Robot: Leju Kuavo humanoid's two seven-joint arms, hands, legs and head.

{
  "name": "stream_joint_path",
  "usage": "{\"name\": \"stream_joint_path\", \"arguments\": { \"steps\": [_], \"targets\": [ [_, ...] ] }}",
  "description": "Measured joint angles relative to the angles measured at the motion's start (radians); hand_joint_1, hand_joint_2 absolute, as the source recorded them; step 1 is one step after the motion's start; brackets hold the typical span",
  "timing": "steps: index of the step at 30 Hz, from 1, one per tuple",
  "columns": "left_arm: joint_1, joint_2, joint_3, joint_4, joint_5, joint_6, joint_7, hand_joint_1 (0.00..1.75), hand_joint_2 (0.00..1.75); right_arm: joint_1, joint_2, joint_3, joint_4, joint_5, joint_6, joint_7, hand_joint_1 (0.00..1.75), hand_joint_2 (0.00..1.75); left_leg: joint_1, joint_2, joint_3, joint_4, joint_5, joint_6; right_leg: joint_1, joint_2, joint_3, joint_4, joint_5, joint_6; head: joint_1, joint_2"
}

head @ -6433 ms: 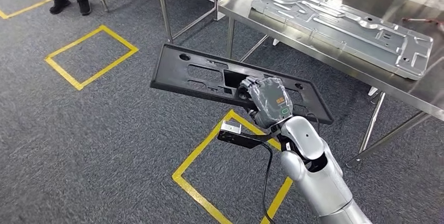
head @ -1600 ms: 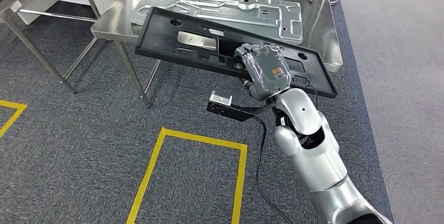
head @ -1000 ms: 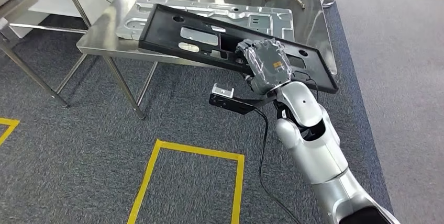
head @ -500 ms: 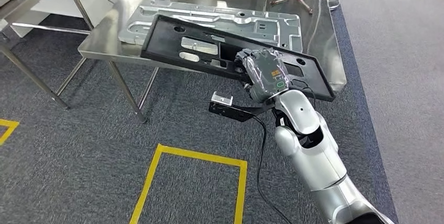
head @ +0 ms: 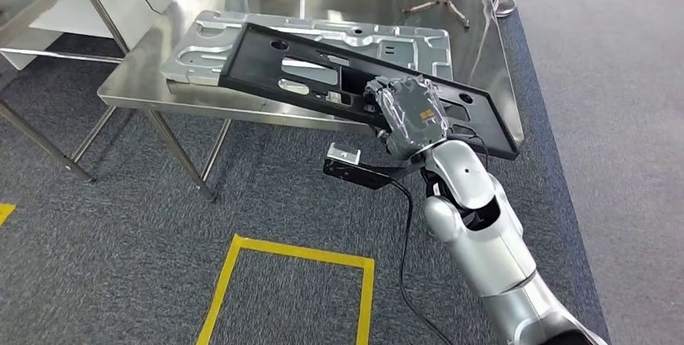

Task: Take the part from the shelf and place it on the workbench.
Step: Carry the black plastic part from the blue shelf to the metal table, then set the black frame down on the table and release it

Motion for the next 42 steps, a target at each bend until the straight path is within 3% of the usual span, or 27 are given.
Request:
{"name": "stream_joint_path", "arguments": {
  "steps": [2, 5, 6, 9, 10, 11, 13, 15, 17, 20, 22, 24, 25, 26, 28, 30, 34, 36, 39, 40, 41, 42],
  "targets": [
    [0.0, -0.005, 0.0, -0.008, -0.001, -0.023, 0.0, 0.0, 1.75, 0.0, 0.0, 0.0, 0.0, 0.001, -0.001, -0.003, 1.68, 1.75, -0.005, 0.0, 0.014, -0.03, -0.009, 0.007, 0.0, 0.001, -0.001, -0.002, -0.005, 0.009, 0.0, 0.0],
    [0.004, -0.024, 0.001, -0.035, -0.001, -0.06, -0.002, 0.0, 1.75, -0.002, 0.0, 0.0, 0.001, 0.002, -0.002, -0.004, 1.68, 1.75, 0.005, 0.0, 0.031, -0.054, -0.014, 0.018, -0.001, -0.003, -0.009, 0.022, -0.025, 0.025, 0.0, 0.0],
    [0.006, -0.032, 0.003, -0.047, 0.0, -0.07, -0.003, 0.0, 1.75, -0.004, 0.0, 0.0, 0.001, 0.003, -0.003, -0.005, 1.68, 1.75, 0.008, 0.0, 0.039, -0.06, -0.016, 0.022, -0.003, -0.004, -0.031, 0.065, -0.044, 0.03, 0.0, 0.0],
    [0.009, -0.054, 0.008, -0.083, 0.002, -0.094, -0.005, 0.0, 1.75, -0.006, 0.0, 0.0, 0.008, 0.003, -0.004, -0.008, 1.68, 1.75, 0.007, -0.001, 0.055, -0.062, -0.029, 0.028, -0.012, -0.005, -0.151, 0.253, -0.102, 0.041, 0.0, 0.0],
    [0.01, -0.061, 0.011, -0.096, 0.006, -0.101, -0.005, 0.0, 1.75, -0.006, 0.002, 0.001, 0.012, 0.004, -0.003, -0.011, 1.68, 1.75, 0.007, -0.002, 0.061, -0.062, -0.035, 0.027, -0.016, -0.005, -0.177, 0.28, -0.094, 0.044, 0.0, 0.0],
    [0.012, -0.066, 0.016, -0.11, 0.013, -0.111, -0.005, 0.0, 1.75, -0.007, 0.009, 0.002, 0.016, 0.007, -0.001, -0.014, 1.68, 1.75, 0.007, -0.003, 0.07, -0.061, -0.041, 0.025, -0.019, -0.006, -0.183, 0.267, -0.062, 0.045, 0.0, 0.0],
    [0.016, -0.071, 0.03, -0.137, 0.028, -0.128, -0.005, 0.0, 1.75, -0.016, 0.035, 0.009, 0.026, 0.018, 0.006, -0.013, 1.68, 1.75, 0.007, -0.004, 0.092, -0.059, -0.058, 0.018, -0.023, -0.008, -0.146, 0.146, 0.034, 0.044, 0.0, 0.0],
    [0.014, -0.072, 0.044, -0.157, 0.038, -0.14, -0.005, 0.0, 1.75, -0.034, 0.067, 0.024, 0.038, 0.031, 0.012, -0.007, 1.68, 1.75, 0.005, -0.003, 0.104, -0.058, -0.072, 0.005, -0.02, -0.01, -0.102, 0.039, 0.081, 0.036, 0.0, 0.0],
    [0.011, -0.072, 0.054, -0.174, 0.041, -0.144, -0.007, 0.0, 1.75, -0.047, 0.093, 0.036, 0.048, 0.036, 0.013, -0.001, 1.68, 1.75, 0.004, -0.003, 0.106, -0.061, -0.078, -0.007, -0.013, -0.009, -0.091, 0.015, 0.072, 0.026, 0.0, 0.0],
    [0.013, -0.072, 0.064, -0.189, 0.041, -0.145, -0.008, 0.0, 1.75, -0.055, 0.114, 0.041, 0.056, 0.037, 0.012, 0.005, 1.68, 1.75, 0.008, -0.003, 0.106, -0.047, -0.093, -0.023, -0.017, -0.01, -0.076, 0.001, 0.065, 0.009, 0.0, 0.0],
    [0.016, -0.071, 0.07, -0.196, 0.04, -0.146, -0.008, 0.0, 1.75, -0.063, 0.125, 0.043, 0.06, 0.037, 0.011, 0.007, 1.68, 1.75, 0.009, -0.003, 0.058, 0.05, -0.133, -0.03, -0.019, -0.012, -0.061, -0.005, 0.058, -0.003, 0.0, 0.0],
    [0.018, -0.072, 0.074, -0.199, 0.036, -0.151, -0.012, 0.0, 1.75, -0.068, 0.135, 0.049, 0.068, 0.037, 0.011, 0.007, 1.68, 1.75, 0.01, -0.003, -0.028, 0.188, -0.173, -0.035, -0.017, -0.011, -0.05, -0.005, 0.048, -0.01, 0.0, 0.0],
    [0.019, -0.072, 0.074, -0.199, 0.032, -0.156, -0.016, 0.0, 1.75, -0.068, 0.137, 0.054, 0.072, 0.037, 0.011, 0.007, 1.68, 1.75, 0.011, -0.003, -0.059, 0.227, -0.171, -0.037, -0.016, -0.01, -0.043, -0.004, 0.041, -0.01, 0.0, 0.0],
    [0.02, -0.072, 0.074, -0.2, 0.027, -0.16, -0.02, 0.0, 1.75, -0.068, 0.138, 0.057, 0.076, 0.037, 0.011, 0.007, 1.68, 1.75, 0.011, -0.002, -0.073, 0.228, -0.149, -0.037, -0.015, -0.009, -0.034, -0.004, 0.034, -0.009, 0.0, 0.0],
    [0.024, -0.073, 0.073, -0.203, 0.012, -0.166, -0.033, 0.0, 1.75, -0.069, 0.135, 0.06, 0.08, 0.035, 0.009, 0.009, 1.68, 1.75, 0.011, -0.002, -0.045, 0.116, -0.057, -0.03, -0.015, -0.007, -0.013, -0.002, 0.017, -0.003, 0.0, 0.0],
    [0.027, -0.08, 0.071, -0.205, -0.004, -0.166, -0.045, 0.0, 1.75, -0.068, 0.116, 0.058, 0.078, 0.027, 0.002, 0.007, 1.68, 1.75, 0.007, -0.003, 0.003, -0.003, -0.001, -0.02, -0.012, -0.006, 0.003, -0.002, 0.0, 0.008, 0.0, 0.0],
    [0.029, -0.11, 0.064, -0.208, -0.02, -0.149, -0.051, 0.0, 1.75, -0.028, 0.054, 0.031, 0.044, 0.002, -0.013, -0.025, 1.68, 1.75, 0.005, -0.006, 0.031, -0.045, -0.012, 0.006, -0.01, -0.007, 0.019, 0.0, -0.007, 0.029, 0.0, 0.0],
    [0.028, -0.118, 0.064, -0.208, -0.022, -0.137, -0.043, 0.0, 1.75, -0.019, 0.04, 0.018, 0.038, 0.0, -0.014, -0.034, 1.68, 1.75, 0.007, -0.004, 0.045, -0.051, -0.017, 0.019, -0.011, -0.008, -0.007, 0.054, -0.03, 0.038, 0.0, 0.0],
    [0.02, -0.121, 0.065, -0.208, -0.022, -0.128, -0.033, 0.0, 1.75, -0.019, 0.033, 0.012, 0.042, 0.0, -0.013, -0.04, 1.68, 1.75, 0.005, 0.0, 0.055, -0.053, -0.029, 0.03, -0.012, -0.008, -0.128, 0.239, -0.102, 0.047, 0.0, 0.0],
    [0.019, -0.122, 0.065, -0.209, -0.021, -0.129, -0.03, 0.0, 1.75, -0.018, 0.03, 0.011, 0.045, 0.0, -0.013, -0.041, 1.68, 1.75, 0.004, -0.001, 0.059, -0.053, -0.033, 0.031, -0.012, -0.009, -0.163, 0.28, -0.109, 0.048, 0.0, 0.0],
    [0.018, -0.123, 0.066, -0.209, -0.021, -0.132, -0.027, 0.0, 1.75, -0.016, 0.028, 0.011, 0.048, 0.0, -0.013, -0.042, 1.68, 1.75, 0.002, -0.002, 0.065, -0.053, -0.039, 0.032, -0.012, -0.009, -0.182, 0.287, -0.094, 0.046, 0.0, 0.0],
    [0.019, -0.126, 0.066, -0.212, -0.021, -0.138, -0.025, 0.0, 1.75, -0.015, 0.025, 0.011, 0.05, 0.0, -0.013, -0.042, 1.68, 1.75, 0.001, -0.003, 0.073, -0.053, -0.044, 0.032, -0.011, -0.009, -0.178, 0.253, -0.056, 0.042, 0.0, 0.0]
  ]
}}
